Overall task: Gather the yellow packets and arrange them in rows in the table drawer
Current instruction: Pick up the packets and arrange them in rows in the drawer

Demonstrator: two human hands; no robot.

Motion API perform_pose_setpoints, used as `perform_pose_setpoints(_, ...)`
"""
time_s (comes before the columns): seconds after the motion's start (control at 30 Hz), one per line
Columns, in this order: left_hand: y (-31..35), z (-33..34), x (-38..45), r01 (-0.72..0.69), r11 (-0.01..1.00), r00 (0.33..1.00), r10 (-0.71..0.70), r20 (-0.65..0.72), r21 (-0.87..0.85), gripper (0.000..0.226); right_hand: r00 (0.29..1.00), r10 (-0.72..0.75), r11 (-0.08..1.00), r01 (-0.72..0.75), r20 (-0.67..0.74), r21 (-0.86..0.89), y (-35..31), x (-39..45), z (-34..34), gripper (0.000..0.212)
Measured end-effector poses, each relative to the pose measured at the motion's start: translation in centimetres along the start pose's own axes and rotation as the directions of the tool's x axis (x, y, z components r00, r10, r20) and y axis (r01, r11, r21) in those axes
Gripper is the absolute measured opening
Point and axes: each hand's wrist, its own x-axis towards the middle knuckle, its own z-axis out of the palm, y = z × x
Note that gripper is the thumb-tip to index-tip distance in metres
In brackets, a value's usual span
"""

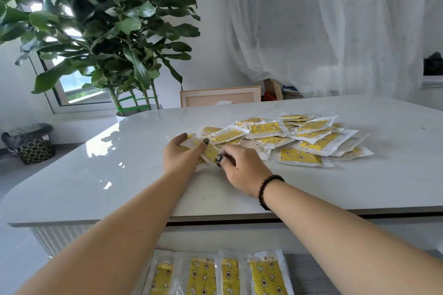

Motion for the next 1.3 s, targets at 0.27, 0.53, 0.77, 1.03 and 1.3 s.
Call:
perform_pose_setpoints(0.27,-0.4,-0.1,0.3,-0.019,0.975,1.0,0.022,0.009,-0.223,0.078,0.96,0.255,0.967,-0.25,-0.112,0.057,1.2,1.1,-0.2,0.037)
perform_pose_setpoints(0.53,-0.3,0.5,-0.3,-0.064,0.997,0.969,0.073,0.235,-0.045,0.099,0.889,0.409,0.89,-0.338,-0.207,0.306,1.9,1.2,-0.7,0.029)
perform_pose_setpoints(0.77,-0.3,0.4,-0.2,-0.061,0.992,0.965,0.086,0.249,-0.107,0.053,0.843,0.513,0.789,-0.39,-0.159,0.475,2.1,1.3,-1.0,0.032)
perform_pose_setpoints(1.03,-0.2,0.8,-1.0,-0.161,0.987,0.907,0.141,0.396,0.017,0.021,0.88,0.47,0.804,-0.395,-0.067,0.445,1.8,1.2,-1.2,0.015)
perform_pose_setpoints(1.3,-0.2,0.8,-1.1,-0.163,0.986,0.891,0.156,0.425,-0.021,0.027,0.873,0.478,0.84,-0.42,-0.101,0.344,2.0,1.4,-1.0,0.015)
